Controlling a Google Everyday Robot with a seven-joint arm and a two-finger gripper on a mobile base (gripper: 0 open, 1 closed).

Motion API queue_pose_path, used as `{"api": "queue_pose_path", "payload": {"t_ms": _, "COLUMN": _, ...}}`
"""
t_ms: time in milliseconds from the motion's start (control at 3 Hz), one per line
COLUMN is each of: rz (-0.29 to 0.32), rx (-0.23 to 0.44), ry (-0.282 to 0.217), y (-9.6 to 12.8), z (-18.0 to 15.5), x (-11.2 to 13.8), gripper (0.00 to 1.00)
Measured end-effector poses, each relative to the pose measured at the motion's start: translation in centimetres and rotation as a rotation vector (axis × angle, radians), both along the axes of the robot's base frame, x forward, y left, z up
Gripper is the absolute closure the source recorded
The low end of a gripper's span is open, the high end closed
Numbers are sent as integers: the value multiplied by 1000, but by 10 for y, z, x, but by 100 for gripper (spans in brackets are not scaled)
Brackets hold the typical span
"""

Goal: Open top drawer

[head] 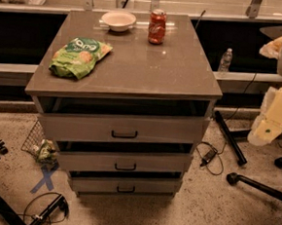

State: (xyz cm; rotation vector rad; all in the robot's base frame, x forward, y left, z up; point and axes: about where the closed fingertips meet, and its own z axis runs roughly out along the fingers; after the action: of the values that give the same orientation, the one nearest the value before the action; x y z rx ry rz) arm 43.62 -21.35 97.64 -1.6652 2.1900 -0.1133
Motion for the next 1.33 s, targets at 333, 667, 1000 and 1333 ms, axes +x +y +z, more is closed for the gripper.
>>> {"api": "queue_pose_path", "payload": {"t_ms": 333, "rz": -18, "rx": 128, "ry": -63, "y": 4, "z": -41, "x": -15, "gripper": 0}}
{"api": "queue_pose_path", "payload": {"t_ms": 667, "rz": -17, "rx": 210, "ry": -134, "y": 10, "z": -70, "x": -10, "gripper": 0}}
{"api": "queue_pose_path", "payload": {"t_ms": 1000, "rz": 11, "rx": 306, "ry": -246, "y": 18, "z": -92, "x": 14, "gripper": 0}}
{"api": "queue_pose_path", "payload": {"t_ms": 1333, "rz": 46, "rx": 358, "ry": -374, "y": 26, "z": -98, "x": 39, "gripper": 0}}
